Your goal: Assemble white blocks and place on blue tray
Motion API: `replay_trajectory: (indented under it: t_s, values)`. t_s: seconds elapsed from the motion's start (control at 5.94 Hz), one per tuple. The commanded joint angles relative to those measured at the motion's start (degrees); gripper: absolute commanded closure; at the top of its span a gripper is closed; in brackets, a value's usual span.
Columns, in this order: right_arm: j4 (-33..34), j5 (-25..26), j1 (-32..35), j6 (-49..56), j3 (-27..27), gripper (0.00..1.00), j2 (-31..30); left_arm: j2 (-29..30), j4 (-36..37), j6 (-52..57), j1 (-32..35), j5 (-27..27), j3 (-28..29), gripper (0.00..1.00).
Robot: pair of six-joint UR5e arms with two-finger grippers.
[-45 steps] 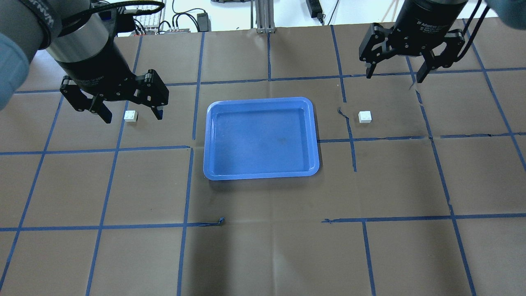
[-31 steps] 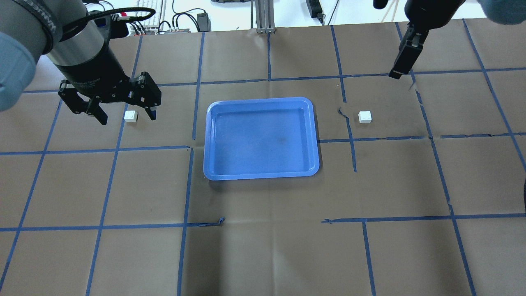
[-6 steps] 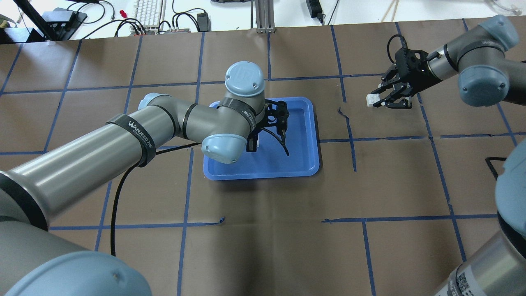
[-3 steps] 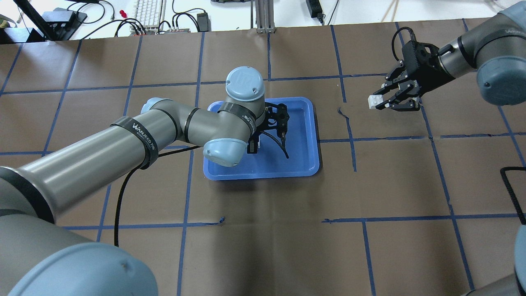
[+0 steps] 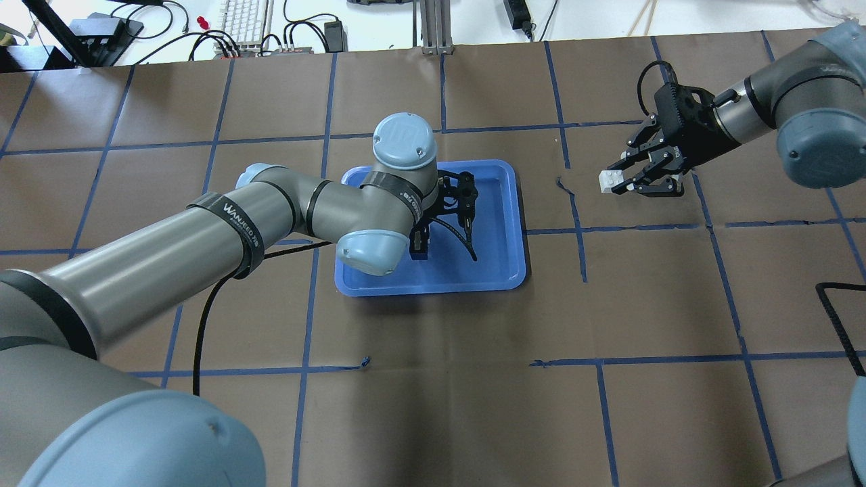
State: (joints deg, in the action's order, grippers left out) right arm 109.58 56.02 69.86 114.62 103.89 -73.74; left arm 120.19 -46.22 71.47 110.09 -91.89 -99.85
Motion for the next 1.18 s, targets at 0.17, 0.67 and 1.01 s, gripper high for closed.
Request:
replay_trajectory:
  t_s: [0.17,0.67,1.01]
  values:
    - [2.4,-0.1,0.1,-0.3,0.2,0.76,0.4,-9.8,-22.4,0.8,-1.0,0.0,9.3,0.01]
    - [6.7,-3.9,10.0,-8.5,0.3,0.74,0.3,-20.4,-36.1,-8.6,-3.0,0.4,15.2,0.02]
    - [19.7,-3.8,18.3,-20.7,2.3,0.74,3.9,-25.0,-36.4,-23.5,-5.1,0.2,14.6,0.02]
